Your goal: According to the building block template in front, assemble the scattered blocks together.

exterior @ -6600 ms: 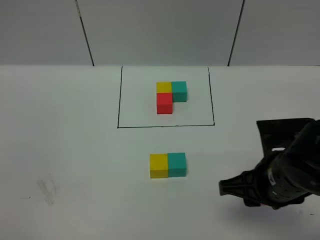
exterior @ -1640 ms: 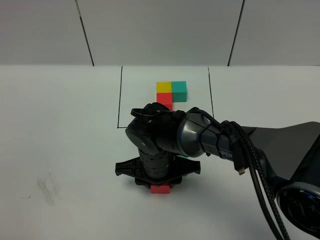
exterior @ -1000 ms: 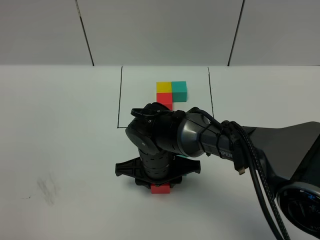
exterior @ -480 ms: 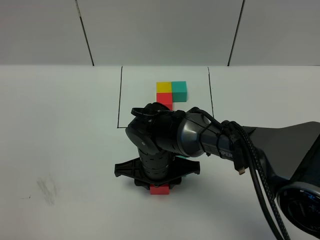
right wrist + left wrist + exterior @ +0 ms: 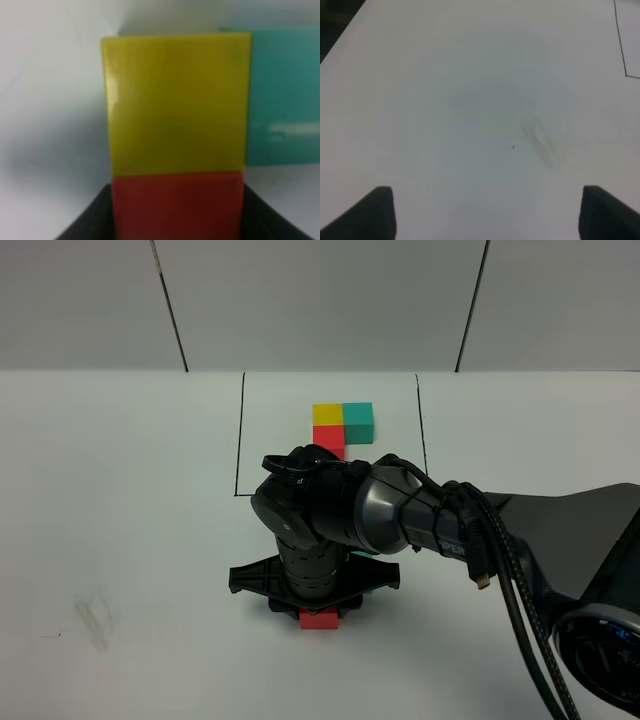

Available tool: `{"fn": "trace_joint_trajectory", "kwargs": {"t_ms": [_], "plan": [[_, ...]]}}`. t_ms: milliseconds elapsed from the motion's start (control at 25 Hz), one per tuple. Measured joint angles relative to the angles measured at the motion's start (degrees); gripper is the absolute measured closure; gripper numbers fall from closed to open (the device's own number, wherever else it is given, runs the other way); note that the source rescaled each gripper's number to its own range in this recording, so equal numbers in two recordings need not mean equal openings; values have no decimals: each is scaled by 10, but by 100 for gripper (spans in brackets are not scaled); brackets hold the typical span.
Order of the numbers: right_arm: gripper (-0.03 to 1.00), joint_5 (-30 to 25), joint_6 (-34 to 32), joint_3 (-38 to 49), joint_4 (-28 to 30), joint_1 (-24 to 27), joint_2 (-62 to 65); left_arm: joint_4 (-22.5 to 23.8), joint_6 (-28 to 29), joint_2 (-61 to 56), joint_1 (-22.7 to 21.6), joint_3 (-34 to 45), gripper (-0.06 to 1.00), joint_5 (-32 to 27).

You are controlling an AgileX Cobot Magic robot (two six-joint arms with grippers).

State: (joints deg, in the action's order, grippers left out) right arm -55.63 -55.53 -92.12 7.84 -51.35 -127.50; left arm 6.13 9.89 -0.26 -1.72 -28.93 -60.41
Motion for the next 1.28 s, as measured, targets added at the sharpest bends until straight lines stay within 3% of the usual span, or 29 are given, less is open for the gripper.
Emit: {"fn": "trace_joint_trajectory", "kwargs": {"t_ms": [480,600,800,880,1120,1280], "plan": [[85,-1,16,0,-35,0,11,0,0,0,0,0,31,0],[69,-1,17,0,-46,0,12,0,0,0,0,0,31,0],[19,-8,18,0,-40,0,24,0,0,0,0,0,31,0],[5,-25,18,0,-27,0,32,0,0,0,0,0,31,0],[-2,-92,17,0,45,0,88,0,1,0,0,0,31,0],[-3,-132,30,-1,137,0,145,0,1,0,0,0,31,0]]}}
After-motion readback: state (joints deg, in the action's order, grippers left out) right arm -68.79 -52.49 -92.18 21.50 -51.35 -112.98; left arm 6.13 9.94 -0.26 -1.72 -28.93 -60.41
